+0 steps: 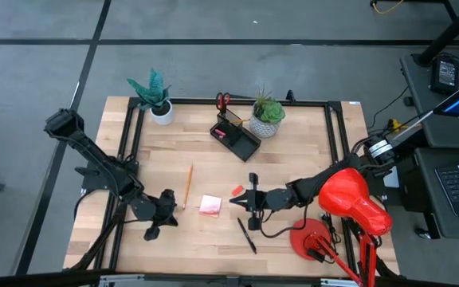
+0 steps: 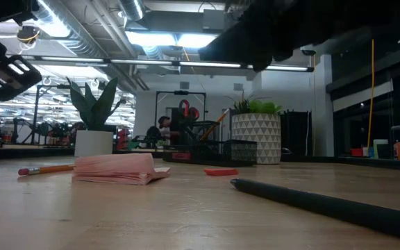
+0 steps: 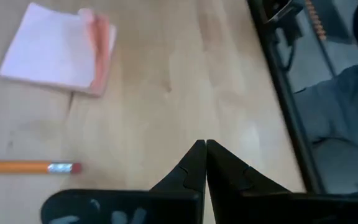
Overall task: Pick and place office supplies into organizer
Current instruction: Put the blue binder clip into the black desk organizer
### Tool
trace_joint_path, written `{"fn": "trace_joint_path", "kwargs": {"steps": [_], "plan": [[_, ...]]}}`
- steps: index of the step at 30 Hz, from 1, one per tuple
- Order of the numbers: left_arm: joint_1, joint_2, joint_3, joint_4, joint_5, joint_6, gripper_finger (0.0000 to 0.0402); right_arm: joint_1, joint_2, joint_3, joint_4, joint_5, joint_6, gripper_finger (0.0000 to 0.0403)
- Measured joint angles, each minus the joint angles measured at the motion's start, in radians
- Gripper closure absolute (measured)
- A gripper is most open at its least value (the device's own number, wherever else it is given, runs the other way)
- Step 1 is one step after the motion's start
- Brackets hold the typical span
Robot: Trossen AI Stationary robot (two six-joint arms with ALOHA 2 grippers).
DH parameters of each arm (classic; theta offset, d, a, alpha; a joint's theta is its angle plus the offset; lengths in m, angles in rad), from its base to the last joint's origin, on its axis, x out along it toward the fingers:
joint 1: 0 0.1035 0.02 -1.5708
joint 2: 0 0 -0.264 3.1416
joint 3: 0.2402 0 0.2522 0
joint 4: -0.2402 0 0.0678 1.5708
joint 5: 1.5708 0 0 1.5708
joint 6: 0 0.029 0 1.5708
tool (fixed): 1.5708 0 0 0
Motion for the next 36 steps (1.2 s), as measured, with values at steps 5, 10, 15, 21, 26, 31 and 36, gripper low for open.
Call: {"fn": "trace_joint_path", "kwargs": {"steps": [5, 10, 15, 21, 26, 31, 36], "plan": [[0.000, -0.001, 0.000, -0.078, -0.004, -0.035, 0.0374, -0.007, 0.021, 0.000, 0.057, 0.000, -0.020, 0.0395], [0.000, -0.001, 0.000, -0.135, -0.048, -0.049, 0.0350, -0.008, 0.020, 0.000, 0.069, -0.002, -0.033, 0.0395], [0.000, -0.001, 0.000, -0.140, -0.075, -0.017, 0.0323, -0.008, 0.020, 0.000, 0.063, -0.002, -0.060, 0.0395], [0.000, -0.001, 0.000, -0.168, -0.078, -0.051, 0.0301, -0.008, 0.020, 0.000, 0.067, -0.003, -0.113, 0.0395], [0.001, -0.001, 0.000, -0.173, -0.088, -0.116, 0.0297, -0.027, 0.020, 0.000, 0.079, -0.004, -0.140, 0.0395], [0.001, 0.007, 0.000, -0.173, -0.088, -0.129, 0.0297, -0.058, 0.020, 0.000, 0.078, -0.003, -0.123, 0.0395], [0.001, 0.041, 0.000, -0.175, -0.086, -0.154, 0.0297, -0.065, 0.020, 0.000, 0.077, -0.005, -0.111, 0.0395]]}}
